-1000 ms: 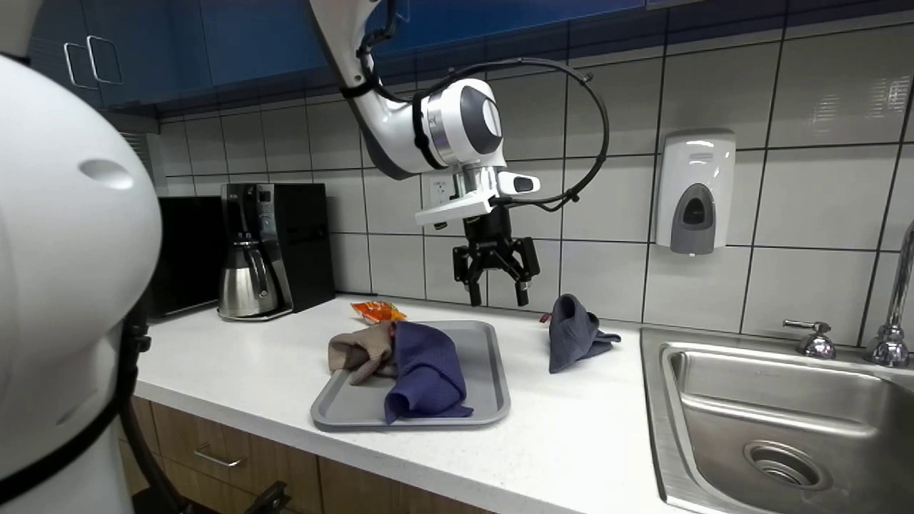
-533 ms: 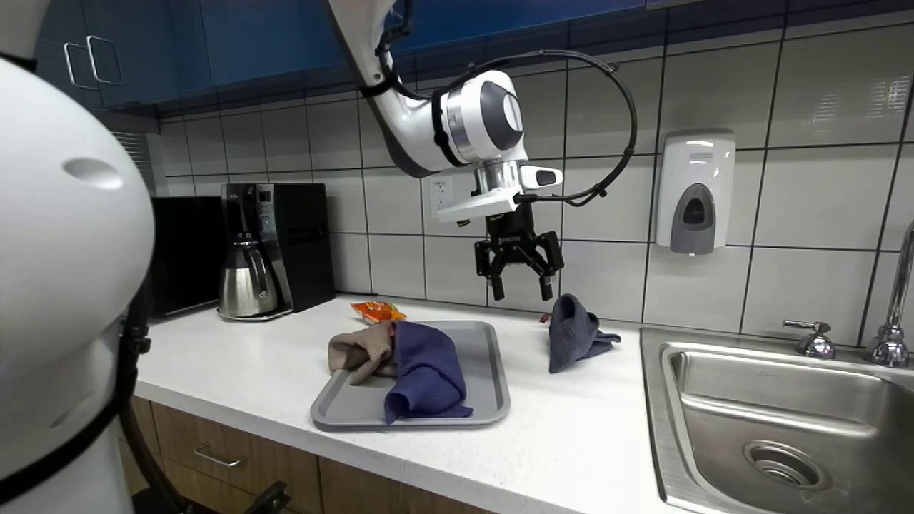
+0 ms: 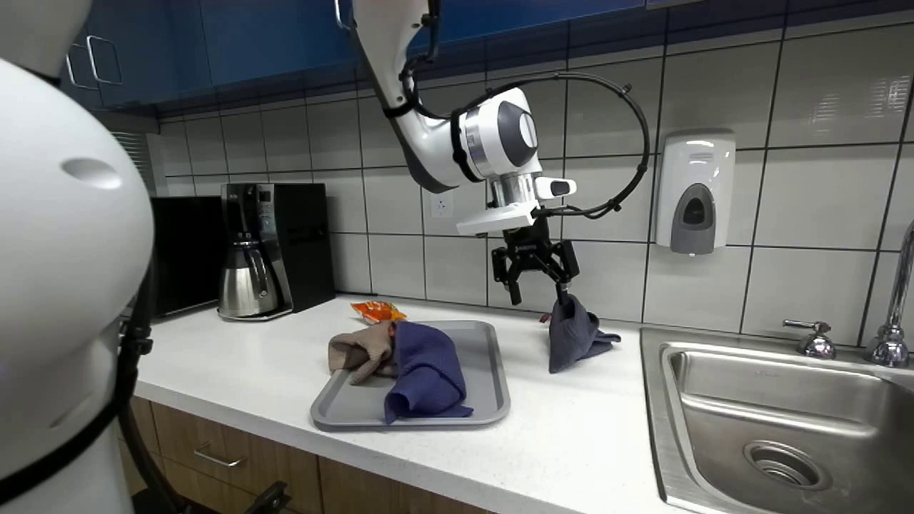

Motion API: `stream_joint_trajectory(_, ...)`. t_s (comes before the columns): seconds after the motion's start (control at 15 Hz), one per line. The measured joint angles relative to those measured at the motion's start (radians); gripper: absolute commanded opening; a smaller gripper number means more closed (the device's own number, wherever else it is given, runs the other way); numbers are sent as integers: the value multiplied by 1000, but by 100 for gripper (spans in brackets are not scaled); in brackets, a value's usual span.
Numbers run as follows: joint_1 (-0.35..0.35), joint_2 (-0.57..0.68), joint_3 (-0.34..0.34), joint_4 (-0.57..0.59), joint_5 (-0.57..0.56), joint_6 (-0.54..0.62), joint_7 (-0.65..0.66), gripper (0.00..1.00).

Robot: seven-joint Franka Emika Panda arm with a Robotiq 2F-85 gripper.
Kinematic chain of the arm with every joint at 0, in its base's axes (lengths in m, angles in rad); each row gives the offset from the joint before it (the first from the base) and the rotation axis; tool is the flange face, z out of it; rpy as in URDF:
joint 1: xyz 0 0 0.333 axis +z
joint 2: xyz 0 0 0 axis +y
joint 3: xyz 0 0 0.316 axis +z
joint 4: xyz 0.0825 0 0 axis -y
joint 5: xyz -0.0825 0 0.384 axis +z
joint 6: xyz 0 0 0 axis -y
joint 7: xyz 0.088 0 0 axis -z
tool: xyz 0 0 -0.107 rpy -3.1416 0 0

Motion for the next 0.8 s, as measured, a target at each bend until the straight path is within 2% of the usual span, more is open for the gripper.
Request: stream_joint_trajectory(0.8,-18,236,-34,281,0,17,-31,100)
